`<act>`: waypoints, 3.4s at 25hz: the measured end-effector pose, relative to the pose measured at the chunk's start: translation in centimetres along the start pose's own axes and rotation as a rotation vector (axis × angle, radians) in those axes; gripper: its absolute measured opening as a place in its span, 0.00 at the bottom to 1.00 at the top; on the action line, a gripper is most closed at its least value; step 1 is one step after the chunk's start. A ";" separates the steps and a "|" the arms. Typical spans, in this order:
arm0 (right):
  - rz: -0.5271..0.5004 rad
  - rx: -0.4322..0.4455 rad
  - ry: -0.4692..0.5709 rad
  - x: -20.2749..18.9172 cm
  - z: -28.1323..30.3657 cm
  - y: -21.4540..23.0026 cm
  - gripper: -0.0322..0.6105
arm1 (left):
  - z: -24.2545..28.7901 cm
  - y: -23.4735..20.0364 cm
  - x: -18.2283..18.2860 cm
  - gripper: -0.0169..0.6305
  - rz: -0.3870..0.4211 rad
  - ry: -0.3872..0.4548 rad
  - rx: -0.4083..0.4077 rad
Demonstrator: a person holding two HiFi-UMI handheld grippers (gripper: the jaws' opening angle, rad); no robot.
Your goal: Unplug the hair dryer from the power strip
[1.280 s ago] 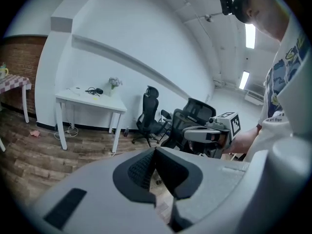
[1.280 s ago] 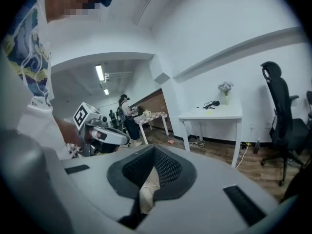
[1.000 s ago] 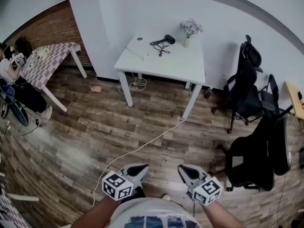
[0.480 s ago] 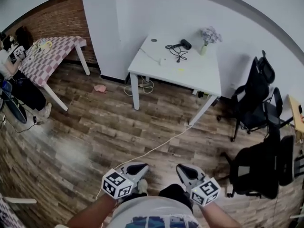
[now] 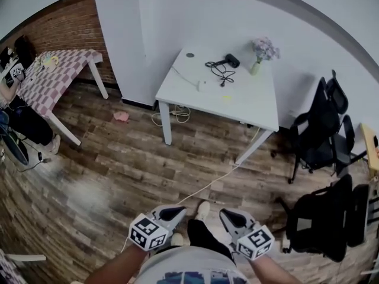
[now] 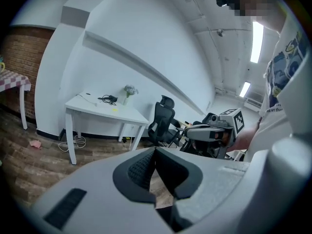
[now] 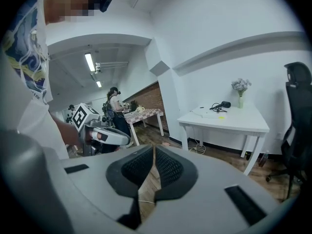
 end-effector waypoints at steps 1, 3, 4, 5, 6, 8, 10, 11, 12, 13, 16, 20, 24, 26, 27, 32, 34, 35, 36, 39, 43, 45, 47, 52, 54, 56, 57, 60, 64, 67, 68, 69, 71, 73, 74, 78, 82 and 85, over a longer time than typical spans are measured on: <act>0.004 0.000 0.002 0.3 0.7 1.2 0.07 | 0.7 -0.8 0.7 0.03 -0.002 -0.001 0.012; 0.015 0.006 0.006 0.8 1.8 3.7 0.07 | 2.4 -2.4 2.1 0.03 0.000 -0.005 0.040; 0.016 0.014 0.010 1.1 2.5 5.0 0.07 | 3.3 -3.1 3.0 0.03 0.006 -0.008 0.053; 0.014 0.024 0.015 1.7 3.1 6.4 0.07 | 4.3 -3.8 4.0 0.03 0.013 -0.010 0.063; 0.011 0.035 0.022 2.5 3.8 7.7 0.07 | 5.4 -4.5 5.1 0.03 0.019 -0.009 0.068; 0.014 0.045 0.026 4.2 4.9 10.5 0.07 | 7.8 -5.8 7.4 0.03 0.027 -0.007 0.071; 0.025 0.040 0.012 5.2 5.5 13.1 0.07 | 10.2 -6.9 9.4 0.04 0.039 -0.007 0.081; 0.021 0.044 0.018 5.5 5.7 14.3 0.08 | 11.2 -7.4 10.3 0.05 0.045 -0.006 0.089; 0.013 0.049 0.029 5.8 6.0 15.6 0.08 | 12.2 -7.9 11.1 0.08 0.050 -0.004 0.097; 0.009 0.051 0.036 6.1 6.2 16.8 0.08 | 13.2 -8.4 11.9 0.09 0.053 -0.003 0.105; 0.022 0.051 0.033 6.4 6.6 20.1 0.08 | 15.8 -9.5 13.5 0.10 0.054 -0.004 0.124; 0.033 0.041 0.028 6.7 7.2 23.8 0.08 | 19.0 -11.0 15.3 0.13 0.059 -0.001 0.144; 0.045 0.030 0.036 6.8 7.1 26.3 0.08 | 21.4 -11.5 16.6 0.16 0.060 -0.015 0.143; 0.052 0.017 0.024 7.1 7.6 27.6 0.08 | 22.6 -12.5 17.8 0.17 0.066 -0.017 0.140; 0.055 0.013 0.022 7.3 8.0 28.2 0.08 | 23.2 -13.1 18.3 0.18 0.068 -0.019 0.138; 0.049 -0.016 0.029 8.2 9.4 30.9 0.09 | 26.1 -16.0 20.1 0.19 0.067 -0.021 0.113; 0.049 -0.041 0.016 8.4 9.9 32.5 0.09 | 27.8 -17.2 21.1 0.19 0.073 -0.024 0.096; 0.053 -0.053 0.005 8.5 10.3 33.3 0.09 | 28.7 -17.9 21.7 0.20 0.080 -0.027 0.088; 0.058 -0.065 -0.007 8.6 10.8 34.0 0.09 | 29.6 -18.7 22.2 0.20 0.089 -0.030 0.079; 0.063 -0.089 -0.029 9.1 12.7 36.1 0.10 | 32.1 -21.3 24.1 0.21 0.105 -0.038 0.049; 0.063 -0.125 -0.052 10.6 16.1 39.0 0.10 | 35.2 -25.2 26.9 0.22 0.118 -0.053 0.012; 0.062 -0.137 -0.050 11.4 18.0 40.3 0.10 | 36.5 -27.1 28.2 0.22 0.124 -0.063 -0.005; 0.059 -0.159 -0.044 12.3 20.0 41.7 0.10 | 37.7 -29.1 29.5 0.22 0.132 -0.071 -0.022; 0.068 -0.206 -0.066 13.6 24.7 44.7 0.10 | 40.5 -33.6 31.7 0.22 0.142 -0.098 -0.063; 0.083 -0.223 -0.077 13.6 26.6 45.8 0.09 | 41.6 -35.4 32.3 0.22 0.150 -0.111 -0.079; 0.092 -0.237 -0.095 13.5 28.3 46.9 0.09 | 42.9 -36.9 32.6 0.22 0.160 -0.127 -0.097; 0.095 -0.244 -0.109 13.7 29.1 47.3 0.09 | 43.5 -37.6 32.8 0.22 0.164 -0.134 -0.106; 0.099 -0.265 -0.128 13.9 31.3 48.7 0.09 | 45.2 -39.4 33.2 0.22 0.182 -0.157 -0.134; 0.091 -0.292 -0.141 14.0 33.4 50.0 0.09 | 47.4 -41.1 33.1 0.22 0.211 -0.192 -0.166; 0.074 -0.300 -0.145 13.6 35.0 51.1 0.08 | 49.0 -42.2 32.8 0.22 0.219 -0.213 -0.180; 0.073 -0.302 -0.150 13.4 35.5 51.4 0.08 | 49.4 -42.6 32.7 0.22 0.219 -0.221 -0.183; 0.073 -0.303 -0.158 13.3 35.9 51.7 0.08 | 49.8 -42.9 32.7 0.22 0.219 -0.229 -0.186; 0.081 -0.303 -0.196 13.2 36.6 52.1 0.07 | 50.6 -43.3 32.6 0.22 0.221 -0.244 -0.193; 0.089 -0.301 -0.227 12.8 37.1 52.6 0.07 | 51.4 -43.6 32.6 0.22 0.227 -0.255 -0.200; 0.088 -0.300 -0.230 12.7 37.5 53.0 0.07 | 51.8 -43.8 32.7 0.22 0.231 -0.259 -0.203; 0.091 -0.311 -0.233 12.7 38.6 54.5 0.07 | 53.5 -44.4 33.1 0.22 0.246 -0.276 -0.214; 0.100 -0.317 -0.243 12.6 39.4 56.1 0.07 | 55.2 -44.7 33.3 0.22 0.257 -0.292 -0.230; 0.103 -0.327 -0.251 12.6 39.8 57.1 0.07 | 56.3 -44.7 33.5 0.22 0.263 -0.299 -0.243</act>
Point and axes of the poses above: the fingertips, and each gripper's own axes: z forward along the fingers, y to its right, x out of its top, the point moved 1 cm from there along -z, backward along the fingers
